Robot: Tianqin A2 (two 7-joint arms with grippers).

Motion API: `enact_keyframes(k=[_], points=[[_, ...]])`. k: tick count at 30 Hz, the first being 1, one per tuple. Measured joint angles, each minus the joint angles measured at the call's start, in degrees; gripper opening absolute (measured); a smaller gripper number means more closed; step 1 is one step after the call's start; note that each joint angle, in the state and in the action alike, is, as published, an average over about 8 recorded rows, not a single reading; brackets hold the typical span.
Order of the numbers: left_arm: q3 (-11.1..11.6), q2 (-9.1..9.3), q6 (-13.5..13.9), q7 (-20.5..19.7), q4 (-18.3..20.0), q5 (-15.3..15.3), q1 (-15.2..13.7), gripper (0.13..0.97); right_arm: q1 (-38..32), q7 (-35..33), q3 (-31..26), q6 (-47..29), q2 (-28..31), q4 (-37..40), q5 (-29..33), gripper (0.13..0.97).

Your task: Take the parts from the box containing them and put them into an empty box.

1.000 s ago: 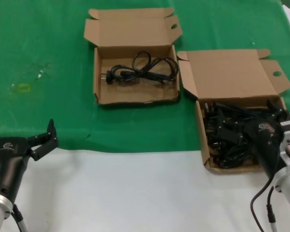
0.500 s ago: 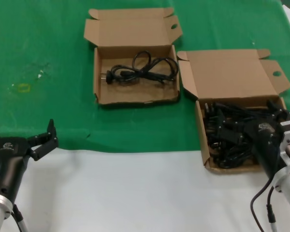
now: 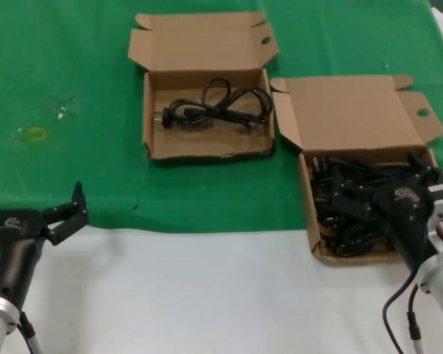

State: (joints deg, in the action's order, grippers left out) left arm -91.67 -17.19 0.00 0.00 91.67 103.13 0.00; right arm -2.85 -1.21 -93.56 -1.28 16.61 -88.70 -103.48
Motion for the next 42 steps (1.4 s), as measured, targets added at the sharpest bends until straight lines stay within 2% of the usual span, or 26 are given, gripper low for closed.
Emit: enact_keyframes(k=[42], points=[[0.0, 0.0, 0.0, 0.0, 0.0, 0.0, 0.0, 0.966, 0.0, 0.0, 0.0, 0.0, 0.0, 0.0, 0.0, 0.966]])
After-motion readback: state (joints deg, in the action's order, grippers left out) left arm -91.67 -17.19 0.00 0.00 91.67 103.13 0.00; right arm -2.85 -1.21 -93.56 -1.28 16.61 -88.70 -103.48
